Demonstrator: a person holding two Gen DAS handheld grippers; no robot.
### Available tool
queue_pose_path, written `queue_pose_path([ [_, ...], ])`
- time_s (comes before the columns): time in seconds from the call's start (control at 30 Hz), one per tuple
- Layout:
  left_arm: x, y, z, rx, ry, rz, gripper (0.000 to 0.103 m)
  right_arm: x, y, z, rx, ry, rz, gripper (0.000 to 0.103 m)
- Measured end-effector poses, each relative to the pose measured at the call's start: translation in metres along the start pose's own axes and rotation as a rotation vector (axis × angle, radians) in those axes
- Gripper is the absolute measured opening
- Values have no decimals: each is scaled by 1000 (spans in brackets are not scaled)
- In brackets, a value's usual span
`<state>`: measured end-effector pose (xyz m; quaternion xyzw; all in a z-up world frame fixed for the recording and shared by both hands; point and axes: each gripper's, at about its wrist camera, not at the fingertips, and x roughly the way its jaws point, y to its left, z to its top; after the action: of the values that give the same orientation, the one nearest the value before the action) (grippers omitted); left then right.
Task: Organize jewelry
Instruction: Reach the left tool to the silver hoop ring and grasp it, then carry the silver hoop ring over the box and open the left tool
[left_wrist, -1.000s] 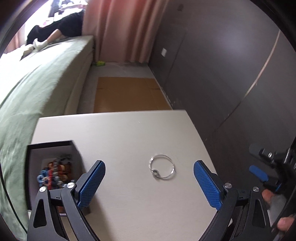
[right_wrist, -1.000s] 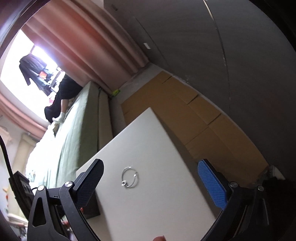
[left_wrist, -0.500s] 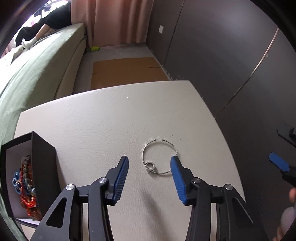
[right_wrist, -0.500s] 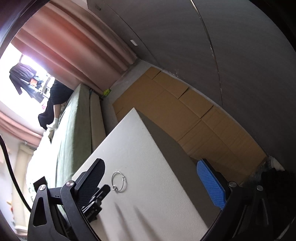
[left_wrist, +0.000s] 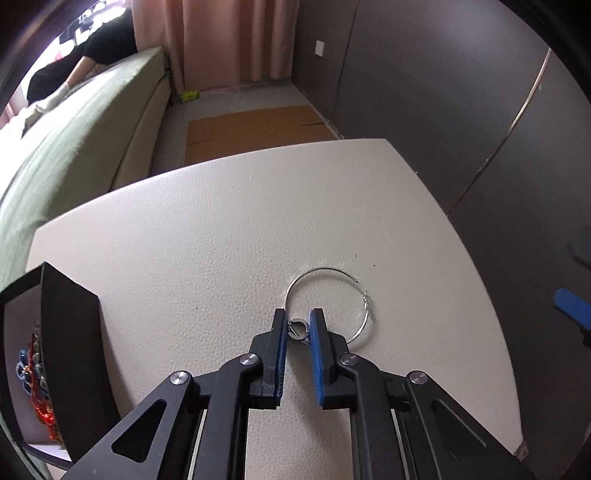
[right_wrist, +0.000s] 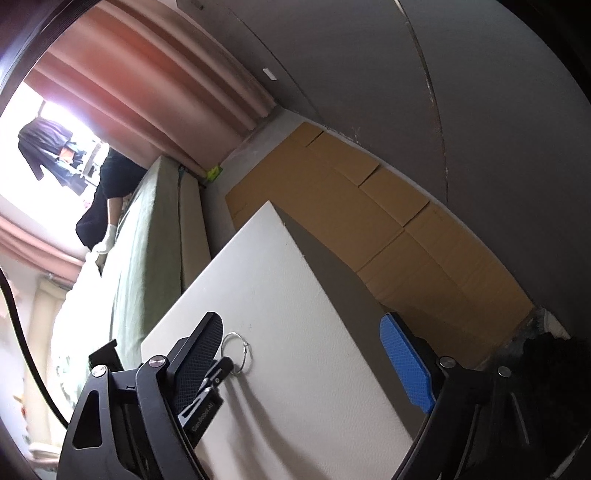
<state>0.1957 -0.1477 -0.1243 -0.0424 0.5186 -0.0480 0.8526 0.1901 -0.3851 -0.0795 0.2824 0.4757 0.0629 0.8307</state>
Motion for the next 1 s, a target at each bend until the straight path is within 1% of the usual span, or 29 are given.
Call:
queue_pose_path([
  [0.03,-3,4,0,-13,-5,-17,12,2,1,0,-6,4,-2,88],
  [0.1,-13,9,1,-23,-31,-27,12,5,4,-2,-18,13,0,84],
  [0.2,-25,15,3,-46,-45,-70,12,11,11,-5,-36,28,14,81],
  [0.3,-35,23,3,-72,-59,-85,12,20,20,-10,-65,54,25,70],
  [0.37,-41,30,2,-86,-68,-93,12,27,27,-14,-91,73,29,61],
  [0.4,-45,33,2,-94,-76,-96,12,31,31,-16,-105,82,28,58],
  [0.47,-51,39,3,-111,-91,-96,12,39,38,-19,-130,98,22,48],
  [0.57,-60,49,4,-130,-110,-93,12,50,47,-22,-163,114,14,40],
  [0.77,-74,74,2,-184,-140,-83,12,68,62,-28,-215,135,-1,27],
  [0.9,-81,89,3,-218,-160,-76,12,79,69,-34,-242,140,-17,21],
  [0.93,-82,92,3,-225,-163,-75,12,82,71,-34,-249,141,-22,17],
  [1.0,-85,97,3,-232,-168,-74,12,89,74,-35,-263,154,-31,17],
])
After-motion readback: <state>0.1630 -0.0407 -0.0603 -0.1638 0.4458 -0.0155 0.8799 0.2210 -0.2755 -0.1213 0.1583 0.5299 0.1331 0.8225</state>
